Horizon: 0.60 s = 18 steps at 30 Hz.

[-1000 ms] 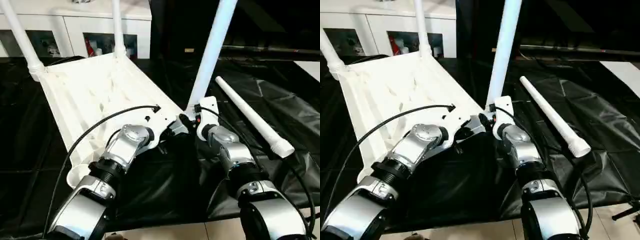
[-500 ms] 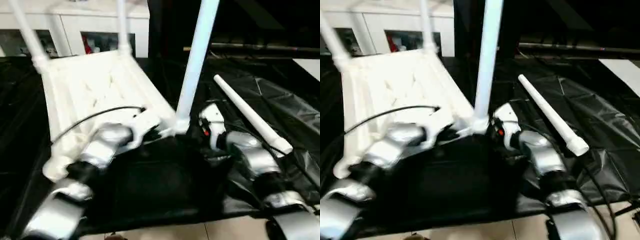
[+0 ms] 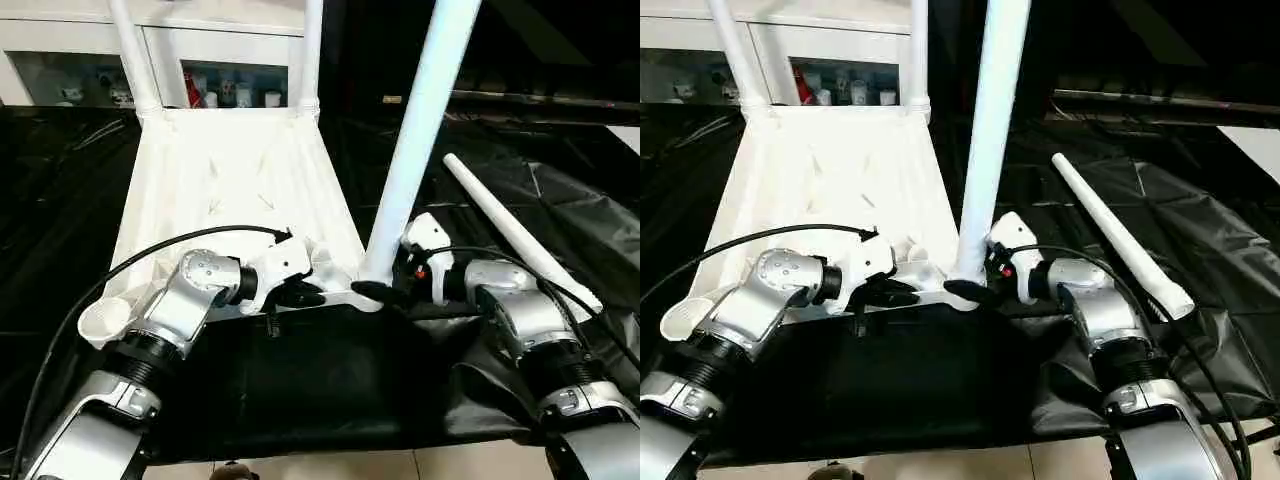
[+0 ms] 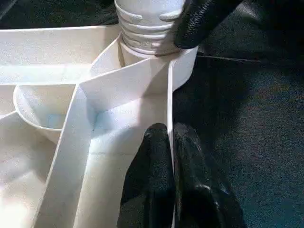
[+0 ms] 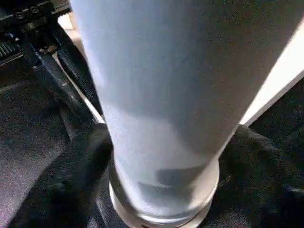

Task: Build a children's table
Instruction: Rotate leg to tighten

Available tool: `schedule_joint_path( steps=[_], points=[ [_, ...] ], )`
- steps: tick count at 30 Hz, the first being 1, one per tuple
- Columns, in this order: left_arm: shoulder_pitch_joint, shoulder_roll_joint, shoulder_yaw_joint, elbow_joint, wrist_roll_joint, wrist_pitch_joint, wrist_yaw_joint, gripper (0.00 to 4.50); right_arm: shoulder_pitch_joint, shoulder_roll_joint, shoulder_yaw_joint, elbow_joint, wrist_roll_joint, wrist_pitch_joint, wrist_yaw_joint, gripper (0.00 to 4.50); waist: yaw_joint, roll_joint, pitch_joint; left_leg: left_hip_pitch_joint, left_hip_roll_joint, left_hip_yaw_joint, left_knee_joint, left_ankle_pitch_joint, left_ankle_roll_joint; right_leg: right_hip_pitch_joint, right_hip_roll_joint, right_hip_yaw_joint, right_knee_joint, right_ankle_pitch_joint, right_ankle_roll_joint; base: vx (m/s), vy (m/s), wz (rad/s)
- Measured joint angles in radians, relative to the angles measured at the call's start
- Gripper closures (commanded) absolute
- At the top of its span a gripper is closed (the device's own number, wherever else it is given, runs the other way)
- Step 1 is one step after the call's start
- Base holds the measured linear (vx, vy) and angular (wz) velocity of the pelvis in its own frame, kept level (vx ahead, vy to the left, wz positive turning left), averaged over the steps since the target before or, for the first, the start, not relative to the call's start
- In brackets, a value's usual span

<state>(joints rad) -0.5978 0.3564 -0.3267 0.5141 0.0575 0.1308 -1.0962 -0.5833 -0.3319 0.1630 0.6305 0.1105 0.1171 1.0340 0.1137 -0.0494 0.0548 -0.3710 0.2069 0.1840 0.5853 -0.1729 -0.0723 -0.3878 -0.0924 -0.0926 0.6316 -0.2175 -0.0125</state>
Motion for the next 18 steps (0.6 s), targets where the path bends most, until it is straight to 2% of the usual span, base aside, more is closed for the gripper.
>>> schedule_joint_path(
  steps=[7, 13, 18],
  points=[
    [0.0, 0.001, 0.001, 0.0, 0.0, 0.0, -0.001, 4.5, 0.0, 0.0, 0.002, 0.0, -0.001, 0.0, 0.008, 1.58, 0.0, -0.001, 0.0, 0.0, 0.0, 0.0, 0.0, 0.0, 0.0, 0.0, 0.0, 0.0, 0.0, 0.0, 0.0, 0.0, 0.0, 0.0],
    [0.0, -0.004, 0.001, 0.001, 0.008, 0.006, 0.02, 4.5, 0.0, 0.008, 0.0, 0.02, -0.008, -0.016, -0.017, 1.75, -0.001, -0.003, 0.0, 0.001, 0.0, 0.0, 0.0, 0.001, 0.001, 0.0, 0.0, 0.0, 0.001, 0.0, 0.0, 0.0, 0.0, 0.0],
    [-0.047, -0.091, 0.015, 0.076, 0.041, 0.075, 0.175, 4.5, -0.029, 0.085, -0.063, 0.125, -0.008, -0.014, -0.249, 1.77, -0.009, -0.007, -0.002, 0.005, 0.0, 0.001, 0.0, 0.001, -0.002, 0.004, 0.0, 0.002, 0.0, 0.004, 0.0, 0.0, 0.0, 0.0]
  ],
)
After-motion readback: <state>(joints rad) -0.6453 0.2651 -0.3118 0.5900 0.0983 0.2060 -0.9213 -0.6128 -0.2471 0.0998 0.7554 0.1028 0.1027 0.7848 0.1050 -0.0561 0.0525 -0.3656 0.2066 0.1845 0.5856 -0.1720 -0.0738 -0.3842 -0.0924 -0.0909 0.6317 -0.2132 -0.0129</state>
